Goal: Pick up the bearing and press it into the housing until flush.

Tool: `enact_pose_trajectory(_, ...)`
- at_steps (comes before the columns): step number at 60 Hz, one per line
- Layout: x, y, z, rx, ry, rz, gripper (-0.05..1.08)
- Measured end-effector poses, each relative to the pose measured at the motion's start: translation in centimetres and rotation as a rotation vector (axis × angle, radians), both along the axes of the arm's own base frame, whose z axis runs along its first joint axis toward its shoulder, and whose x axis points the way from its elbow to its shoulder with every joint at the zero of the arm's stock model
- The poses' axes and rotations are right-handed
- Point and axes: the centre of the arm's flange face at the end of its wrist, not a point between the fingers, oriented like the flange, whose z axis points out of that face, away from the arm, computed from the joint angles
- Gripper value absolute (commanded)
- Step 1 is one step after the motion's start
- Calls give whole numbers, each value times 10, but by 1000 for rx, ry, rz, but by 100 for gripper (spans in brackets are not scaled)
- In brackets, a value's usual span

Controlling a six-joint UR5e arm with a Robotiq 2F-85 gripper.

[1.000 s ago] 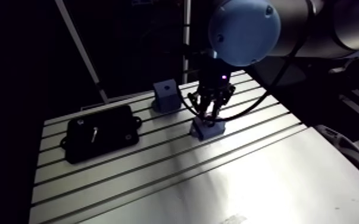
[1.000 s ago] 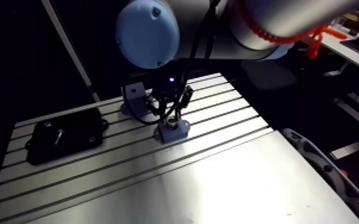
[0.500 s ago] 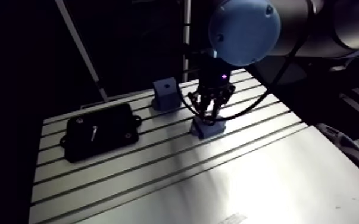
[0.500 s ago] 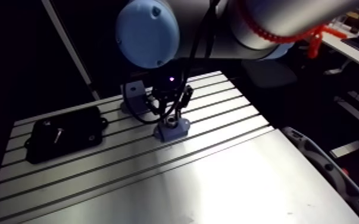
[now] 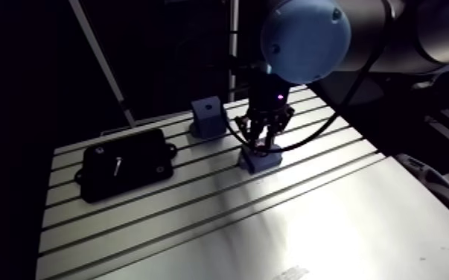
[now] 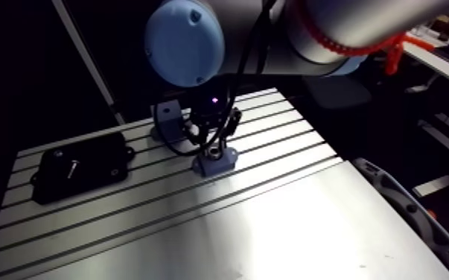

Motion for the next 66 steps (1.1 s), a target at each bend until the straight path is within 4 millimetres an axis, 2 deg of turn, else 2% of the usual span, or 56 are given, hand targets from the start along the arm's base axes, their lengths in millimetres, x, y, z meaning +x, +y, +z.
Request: enact_pose_trajectory(66, 1, 0, -1, 0, -2, -1, 62)
